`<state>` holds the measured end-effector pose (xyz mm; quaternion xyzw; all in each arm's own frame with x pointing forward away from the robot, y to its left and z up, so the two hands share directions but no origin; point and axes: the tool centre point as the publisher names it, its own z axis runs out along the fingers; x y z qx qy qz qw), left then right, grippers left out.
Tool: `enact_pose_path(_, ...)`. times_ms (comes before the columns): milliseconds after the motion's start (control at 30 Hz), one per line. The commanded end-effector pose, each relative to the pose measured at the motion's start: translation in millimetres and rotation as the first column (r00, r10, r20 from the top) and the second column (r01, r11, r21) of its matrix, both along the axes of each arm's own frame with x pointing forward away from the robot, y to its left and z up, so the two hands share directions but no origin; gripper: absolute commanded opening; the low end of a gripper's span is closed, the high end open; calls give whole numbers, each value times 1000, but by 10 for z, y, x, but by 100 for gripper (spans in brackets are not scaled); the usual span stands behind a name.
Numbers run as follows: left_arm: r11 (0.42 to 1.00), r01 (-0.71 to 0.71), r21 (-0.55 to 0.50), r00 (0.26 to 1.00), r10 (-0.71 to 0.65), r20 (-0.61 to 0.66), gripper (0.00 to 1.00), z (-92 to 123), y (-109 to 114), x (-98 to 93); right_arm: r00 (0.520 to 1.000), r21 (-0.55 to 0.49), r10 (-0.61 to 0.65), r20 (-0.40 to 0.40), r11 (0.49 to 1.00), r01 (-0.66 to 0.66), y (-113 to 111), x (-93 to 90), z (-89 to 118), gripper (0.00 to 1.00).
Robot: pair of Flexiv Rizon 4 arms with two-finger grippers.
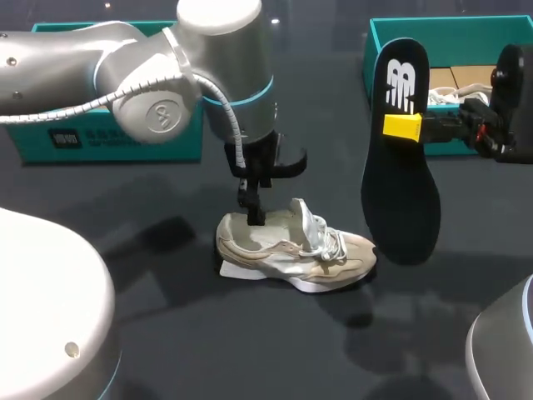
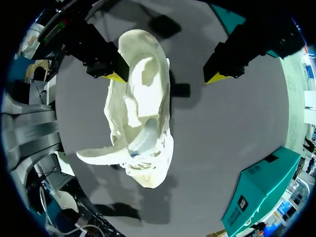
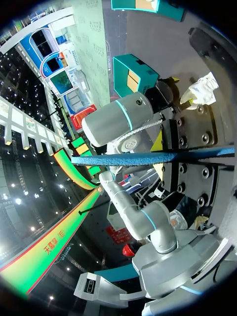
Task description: Take the shoe out of the shoebox, open the shoe tongue, remove and reinsert the insole, then place the shoe into the shoebox
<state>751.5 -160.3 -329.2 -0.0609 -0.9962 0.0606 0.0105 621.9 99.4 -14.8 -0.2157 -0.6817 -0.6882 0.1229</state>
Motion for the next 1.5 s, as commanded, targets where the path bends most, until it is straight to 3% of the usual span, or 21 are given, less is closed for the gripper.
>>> enact_pose_path(33, 1000, -3, 23, 1000, 4, -10, 100, -191, -186, 73, 1000, -1, -10, -1, 1000, 10, -7, -53, -8, 0)
enact_pose_path(300, 999, -12, 42, 1000, 13, -23, 100, -449, -266, 0, 1000, -1, -10, -1, 1000, 10, -7, -53, -8, 0)
enact_pose_path(367, 999, -18, 43, 999, 19, -29, 89, -488, -267, 5, 1000, -1, -10, -1, 1000, 10, -7, -53, -8, 0)
enact_pose_path(533, 999, -23, 46, 999, 25, -38, 89, -550, -250, -44, 1000, -1, -10, -1, 1000, 10, -7, -53, -8, 0)
enact_pose_path(600, 999, -22, 48, 999, 24, -43, 74, -578, -249, -74, 1000, -1, -10, -1, 1000, 10, -7, -53, -8, 0)
enact_pose_path(667, 998, -20, 52, 999, 22, -48, 49, -593, -251, -88, 1000, -1, -10, -1, 1000, 10, -7, -53, -8, 0)
enact_pose_path(733, 998, -19, 54, 999, 22, -50, 43, -605, -256, -96, 1000, -1, -10, -1, 1000, 10, -7, -53, -8, 0)
enact_pose_path(767, 998, -20, 56, 998, 23, -52, 26, -614, -260, -98, 1000, -1, -10, -1, 1000, 10, -7, -53, -8, 0)
enact_pose_path(800, 998, -21, 57, 998, 24, -53, 0, -620, -264, -100, 1000, -1, -10, -1, 1000, 10, -7, -53, -8, 0)
enact_pose_path(1233, 998, 3, 55, 998, 0, -66, 0, -580, -262, -122, 1000, -1, -10, -1, 1000, 10, -7, -53, -8, 0)
enact_pose_path(1500, 994, 107, 15, 990, -105, -91, 0, -390, -233, -157, 1000, -1, -10, -1, 1000, 10, -7, -53, -8, 0)
